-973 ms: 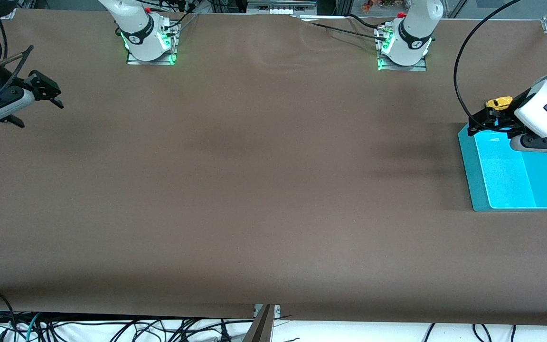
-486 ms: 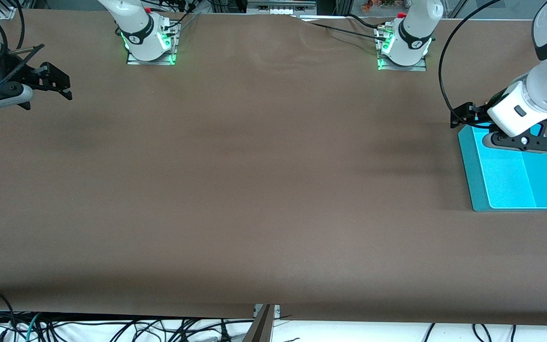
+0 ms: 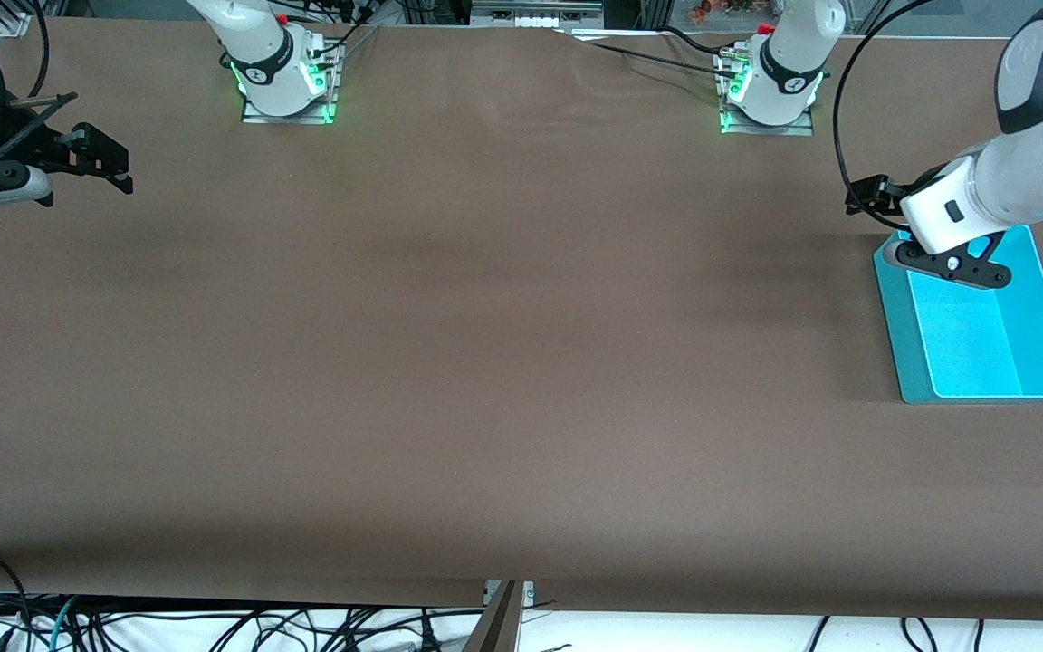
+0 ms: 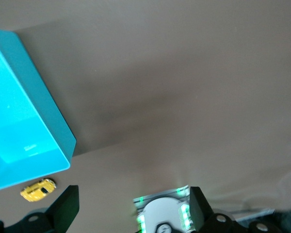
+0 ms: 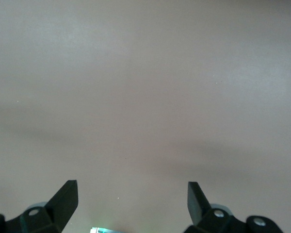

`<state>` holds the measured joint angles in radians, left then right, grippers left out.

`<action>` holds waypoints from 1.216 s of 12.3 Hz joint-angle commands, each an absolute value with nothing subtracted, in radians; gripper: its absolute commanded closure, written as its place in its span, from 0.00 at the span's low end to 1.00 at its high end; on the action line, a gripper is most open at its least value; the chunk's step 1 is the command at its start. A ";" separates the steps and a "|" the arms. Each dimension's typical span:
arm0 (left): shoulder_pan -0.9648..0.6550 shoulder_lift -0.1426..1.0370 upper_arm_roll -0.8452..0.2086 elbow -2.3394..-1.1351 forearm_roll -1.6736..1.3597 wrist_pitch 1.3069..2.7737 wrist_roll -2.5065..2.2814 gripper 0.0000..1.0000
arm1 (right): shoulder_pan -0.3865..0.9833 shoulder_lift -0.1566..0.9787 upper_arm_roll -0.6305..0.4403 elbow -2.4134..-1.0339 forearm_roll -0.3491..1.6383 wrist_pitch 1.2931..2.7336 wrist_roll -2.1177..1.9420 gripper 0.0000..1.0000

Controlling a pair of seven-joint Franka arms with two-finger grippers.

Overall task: Wind and store yellow beetle car
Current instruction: 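Raise the left gripper and swing it toward the car beside the tray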

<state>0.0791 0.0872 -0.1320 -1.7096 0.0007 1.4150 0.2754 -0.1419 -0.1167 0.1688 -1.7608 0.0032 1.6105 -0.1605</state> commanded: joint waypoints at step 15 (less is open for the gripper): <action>0.713 -0.158 -0.138 -2.379 0.077 1.973 1.520 0.00 | -0.127 -0.112 0.121 -1.672 0.021 1.539 -0.137 0.00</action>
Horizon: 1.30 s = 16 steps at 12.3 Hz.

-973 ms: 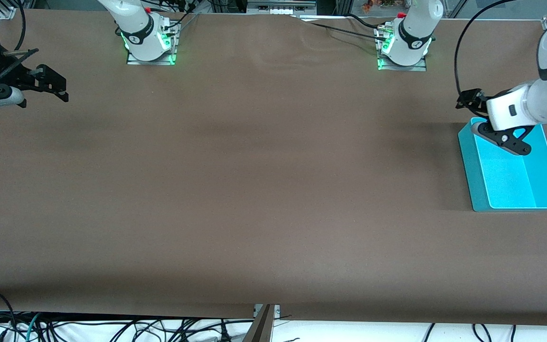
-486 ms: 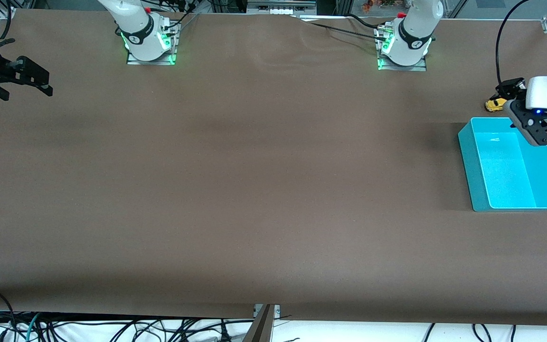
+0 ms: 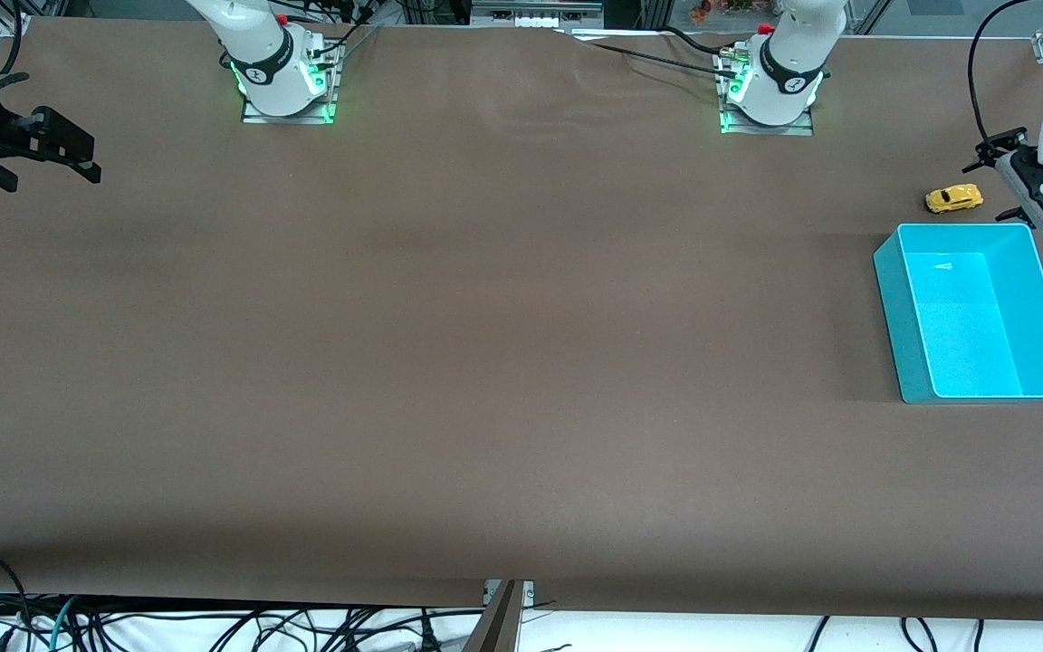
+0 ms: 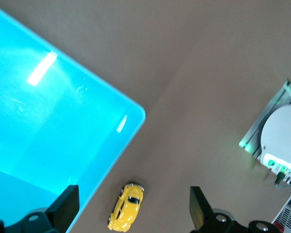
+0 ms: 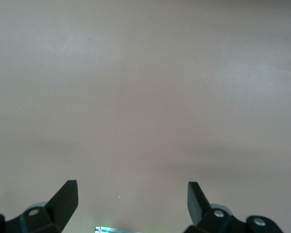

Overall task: Wind and store yellow beetle car
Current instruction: 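Raise the left gripper and swing it toward the car beside the tray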

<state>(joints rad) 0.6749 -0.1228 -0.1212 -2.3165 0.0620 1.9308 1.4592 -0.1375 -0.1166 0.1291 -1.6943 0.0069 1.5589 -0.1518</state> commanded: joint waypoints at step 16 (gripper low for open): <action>0.899 0.103 -0.144 -2.526 0.031 2.409 1.767 0.00 | -0.132 -0.097 0.112 -1.669 0.021 1.540 -0.160 0.00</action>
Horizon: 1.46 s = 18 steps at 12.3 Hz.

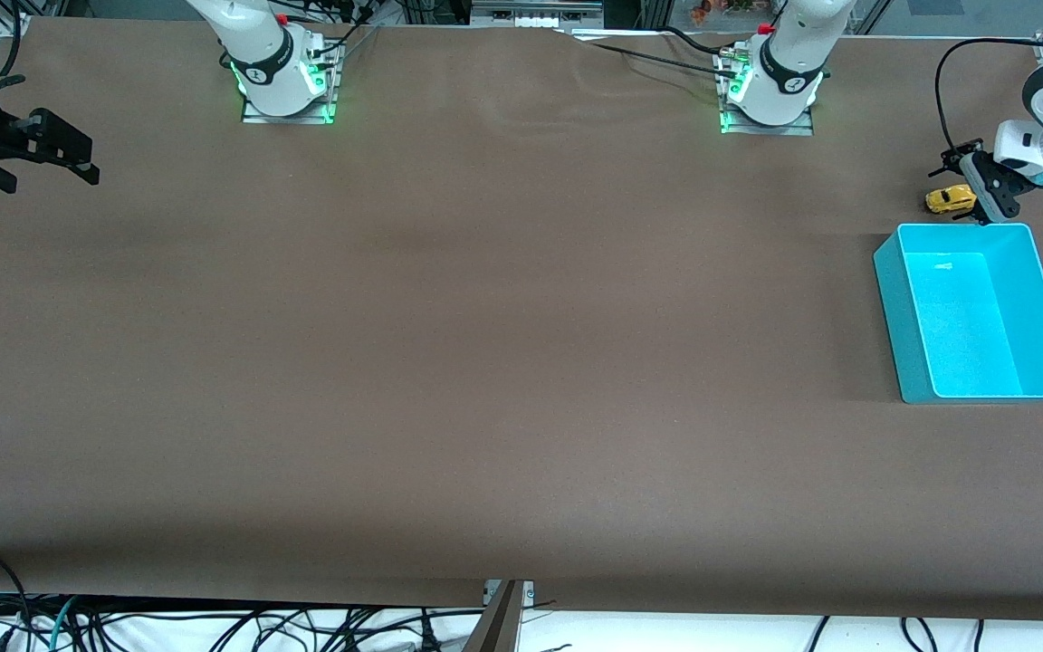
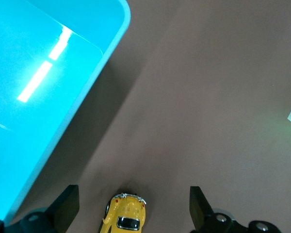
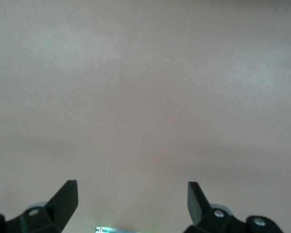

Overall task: Wind and store yellow beetle car
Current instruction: 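Position the open left gripper above the yellow car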

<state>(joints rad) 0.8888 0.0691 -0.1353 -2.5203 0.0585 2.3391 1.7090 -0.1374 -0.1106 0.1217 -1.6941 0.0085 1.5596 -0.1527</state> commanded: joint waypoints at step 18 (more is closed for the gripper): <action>0.960 0.121 -0.144 -2.528 0.002 2.370 1.819 0.00 | -0.132 -0.094 0.114 -1.671 0.023 1.539 -0.183 0.00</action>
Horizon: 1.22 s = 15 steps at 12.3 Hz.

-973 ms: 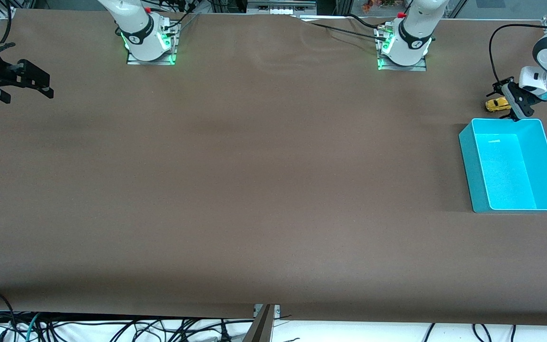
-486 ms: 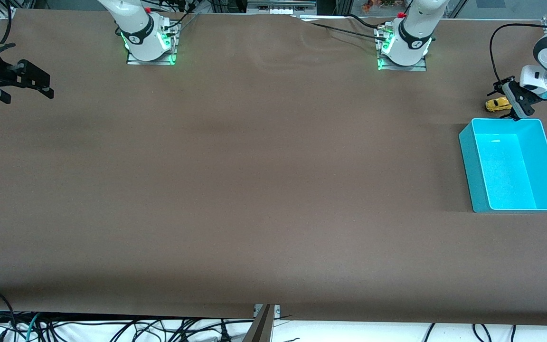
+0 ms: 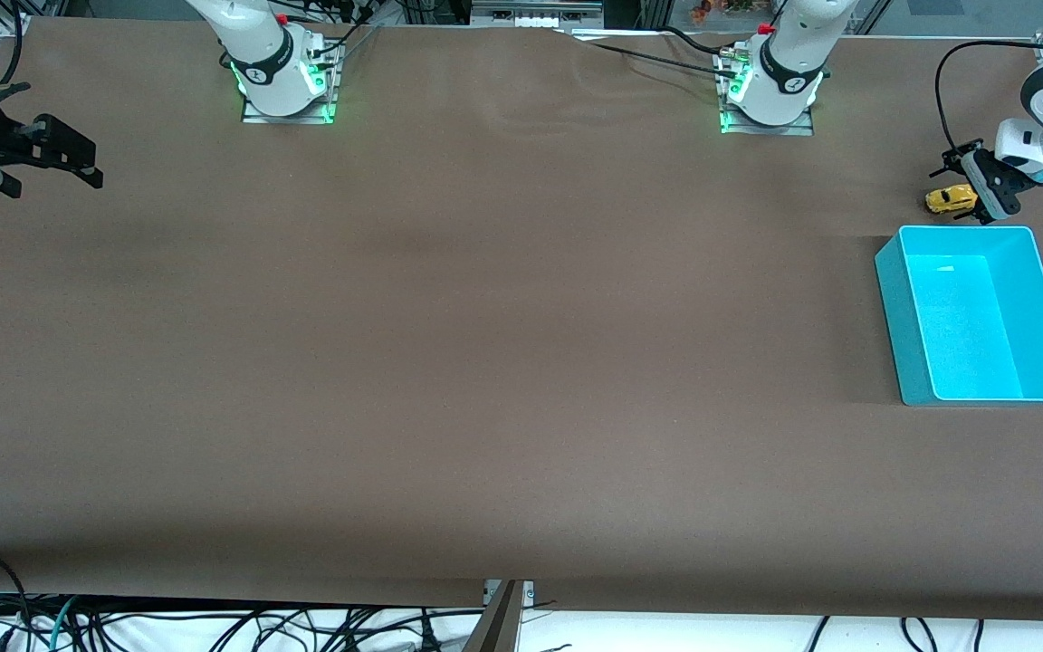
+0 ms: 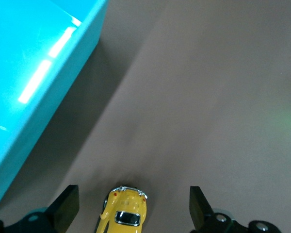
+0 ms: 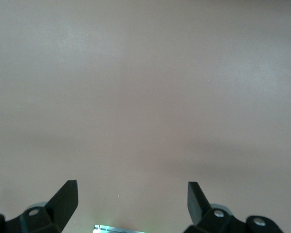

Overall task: Wind and store yellow beetle car
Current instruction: 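Position the open left gripper above the yellow car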

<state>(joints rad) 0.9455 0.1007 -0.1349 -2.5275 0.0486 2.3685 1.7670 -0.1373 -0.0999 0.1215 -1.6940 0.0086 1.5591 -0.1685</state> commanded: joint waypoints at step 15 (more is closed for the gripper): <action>0.996 0.265 -0.144 -2.528 -0.008 2.479 1.864 0.49 | -0.129 -0.092 0.118 -1.672 0.023 1.537 -0.179 0.00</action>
<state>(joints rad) 0.9742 0.2458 -0.1354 -2.5296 0.0219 2.4569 1.8070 -0.1368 -0.0994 0.1218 -1.6940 0.0089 1.5583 -0.1690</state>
